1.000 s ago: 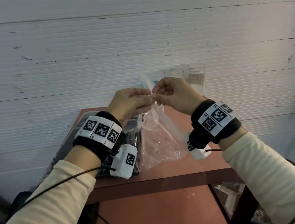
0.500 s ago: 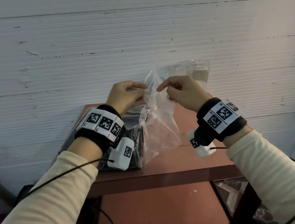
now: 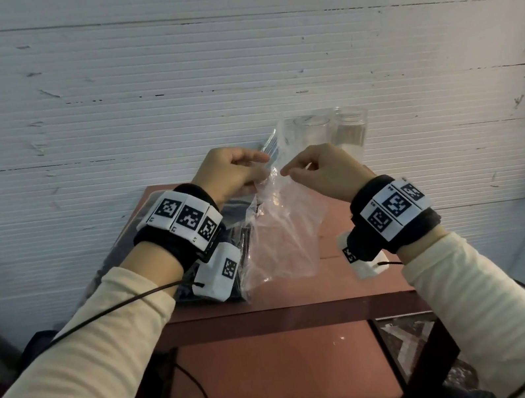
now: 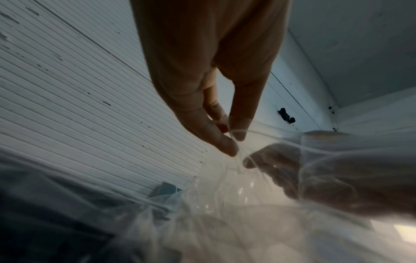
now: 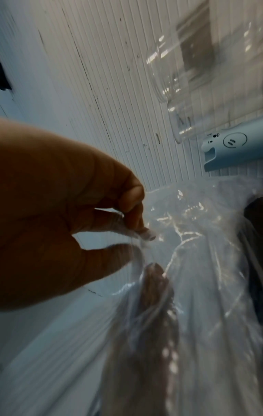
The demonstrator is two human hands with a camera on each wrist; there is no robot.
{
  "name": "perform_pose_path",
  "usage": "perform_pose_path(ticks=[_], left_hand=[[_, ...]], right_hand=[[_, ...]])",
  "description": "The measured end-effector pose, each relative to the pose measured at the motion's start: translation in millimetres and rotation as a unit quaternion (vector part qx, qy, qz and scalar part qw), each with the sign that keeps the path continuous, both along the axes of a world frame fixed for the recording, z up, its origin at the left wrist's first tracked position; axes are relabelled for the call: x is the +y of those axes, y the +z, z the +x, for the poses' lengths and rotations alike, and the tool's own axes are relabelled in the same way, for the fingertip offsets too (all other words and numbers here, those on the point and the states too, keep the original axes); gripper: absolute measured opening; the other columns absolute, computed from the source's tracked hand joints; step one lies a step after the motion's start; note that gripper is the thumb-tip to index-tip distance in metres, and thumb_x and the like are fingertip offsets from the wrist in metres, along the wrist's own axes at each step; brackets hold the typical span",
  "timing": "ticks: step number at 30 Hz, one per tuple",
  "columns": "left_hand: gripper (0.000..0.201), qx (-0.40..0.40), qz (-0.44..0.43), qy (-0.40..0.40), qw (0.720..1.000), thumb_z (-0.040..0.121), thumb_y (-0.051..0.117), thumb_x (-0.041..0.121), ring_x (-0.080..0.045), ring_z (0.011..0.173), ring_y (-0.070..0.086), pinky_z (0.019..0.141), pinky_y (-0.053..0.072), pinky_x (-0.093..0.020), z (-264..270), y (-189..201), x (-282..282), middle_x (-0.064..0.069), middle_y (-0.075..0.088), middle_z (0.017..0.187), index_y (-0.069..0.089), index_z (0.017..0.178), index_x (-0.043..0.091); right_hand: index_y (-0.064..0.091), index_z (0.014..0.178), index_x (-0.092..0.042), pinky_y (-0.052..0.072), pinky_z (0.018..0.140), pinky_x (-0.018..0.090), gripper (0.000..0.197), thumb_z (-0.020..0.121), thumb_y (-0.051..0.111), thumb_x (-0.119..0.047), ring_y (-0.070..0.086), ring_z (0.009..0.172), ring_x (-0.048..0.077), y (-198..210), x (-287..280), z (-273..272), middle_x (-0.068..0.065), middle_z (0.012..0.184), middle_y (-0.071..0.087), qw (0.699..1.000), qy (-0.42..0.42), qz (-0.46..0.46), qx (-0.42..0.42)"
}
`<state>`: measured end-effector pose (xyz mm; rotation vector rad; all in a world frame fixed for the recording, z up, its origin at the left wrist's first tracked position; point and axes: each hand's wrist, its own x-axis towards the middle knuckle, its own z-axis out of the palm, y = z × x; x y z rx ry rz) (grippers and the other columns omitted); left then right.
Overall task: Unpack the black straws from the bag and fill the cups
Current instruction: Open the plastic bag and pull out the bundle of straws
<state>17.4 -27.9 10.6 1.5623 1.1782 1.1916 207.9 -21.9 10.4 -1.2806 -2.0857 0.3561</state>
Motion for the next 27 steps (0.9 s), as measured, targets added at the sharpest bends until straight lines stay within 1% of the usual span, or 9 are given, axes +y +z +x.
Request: perform_pose_path(ticks=[2, 6, 9, 12, 16, 18, 21, 23, 27], left_hand=[[0.027, 0.028, -0.003, 0.004, 1.0, 0.083, 0.068, -0.007, -0.021, 0.075, 0.068, 0.086, 0.057, -0.04, -6, 1, 1, 0.007, 0.067, 0.066, 0.07, 0.097, 0.016], [0.047, 0.087, -0.035, -0.017, 0.995, 0.079, 0.062, -0.011, -0.037, 0.111, 0.062, 0.1, 0.046, -0.056, -18, 0, -2, -0.022, 0.066, 0.115, 0.07, 0.105, 0.027], [0.053, 0.089, -0.036, -0.019, 0.995, 0.082, 0.054, -0.017, -0.024, 0.111, 0.064, 0.098, 0.051, -0.044, -25, 0, -4, -0.018, 0.06, 0.13, 0.061, 0.125, 0.013], [0.053, 0.057, -0.038, -0.007, 0.998, 0.085, 0.049, -0.02, -0.004, 0.093, 0.067, 0.087, 0.055, -0.029, -29, 0, -4, -0.001, 0.066, 0.116, 0.052, 0.133, 0.003], [0.052, 0.018, -0.046, 0.025, 0.998, 0.084, 0.056, -0.015, -0.021, 0.098, 0.063, 0.095, 0.051, -0.041, -32, -2, -3, -0.003, 0.066, 0.117, 0.053, 0.133, 0.003], [0.052, 0.006, -0.05, 0.023, 0.998, 0.085, 0.06, -0.01, -0.014, 0.092, 0.066, 0.084, 0.058, -0.032, -28, 0, -4, -0.001, 0.066, 0.119, 0.052, 0.134, 0.005], [0.061, -0.012, -0.065, -0.002, 0.998, 0.083, 0.069, 0.0, -0.01, 0.084, 0.069, 0.064, 0.058, -0.021, -18, 4, -11, 0.002, 0.063, 0.12, 0.047, 0.139, 0.007], [0.07, -0.015, -0.083, -0.025, 0.996, 0.081, 0.072, 0.0, -0.013, 0.087, 0.07, 0.063, 0.058, -0.023, -12, 6, -15, 0.005, 0.06, 0.119, 0.041, 0.143, 0.008], [0.081, -0.004, -0.067, -0.035, 0.997, 0.078, 0.063, -0.02, -0.025, 0.104, 0.065, 0.075, 0.06, -0.029, -10, 6, -16, -0.006, 0.046, 0.144, 0.03, 0.148, 0.006]], right_hand=[[0.075, 0.101, -0.016, 0.038, 0.065, 0.01, 0.016, 0.087, 0.066, -0.015, 0.049, 0.069, -0.002, -2, 0, 7, -0.007, 0.089, 0.06, 1.0, -0.008, -0.005, -0.002], [0.066, 0.12, -0.023, 0.034, 0.066, 0.009, 0.047, 0.085, 0.049, 0.002, 0.048, 0.075, 0.005, -7, -1, 22, -0.002, 0.095, 0.053, 0.999, -0.005, -0.019, -0.039], [0.056, 0.132, -0.028, 0.033, 0.066, 0.011, 0.058, 0.085, 0.044, 0.005, 0.042, 0.071, 0.004, -10, 0, 30, -0.004, 0.087, 0.043, 0.997, -0.01, -0.031, -0.065], [0.041, 0.144, -0.029, 0.037, 0.077, 0.021, 0.067, 0.085, 0.043, 0.003, 0.043, 0.072, 0.009, -13, 6, 40, -0.002, 0.086, 0.042, 0.995, -0.033, -0.051, -0.084], [0.032, 0.149, -0.019, 0.04, 0.103, 0.038, 0.065, 0.089, 0.057, -0.016, 0.053, 0.112, 0.025, -15, 4, 49, 0.009, 0.124, 0.052, 0.989, -0.065, -0.082, -0.103], [0.028, 0.15, -0.016, 0.036, 0.108, 0.037, 0.07, 0.091, 0.061, -0.033, 0.046, 0.127, 0.025, -15, -2, 48, 0.009, 0.145, 0.04, 0.987, -0.059, -0.096, -0.113], [0.026, 0.151, -0.012, 0.031, 0.11, 0.035, 0.081, 0.087, 0.058, -0.052, 0.04, 0.134, 0.025, -13, -11, 42, 0.009, 0.152, 0.031, 0.986, -0.056, -0.114, -0.105], [0.024, 0.151, -0.011, 0.029, 0.107, 0.032, 0.089, 0.084, 0.055, -0.062, 0.035, 0.137, 0.024, -10, -16, 37, 0.008, 0.154, 0.029, 0.984, -0.061, -0.122, -0.112], [0.017, 0.153, -0.018, 0.028, 0.108, 0.033, 0.108, 0.07, 0.065, -0.069, 0.032, 0.139, 0.026, -14, -16, 36, 0.007, 0.157, 0.024, 0.972, -0.055, -0.157, -0.163]])
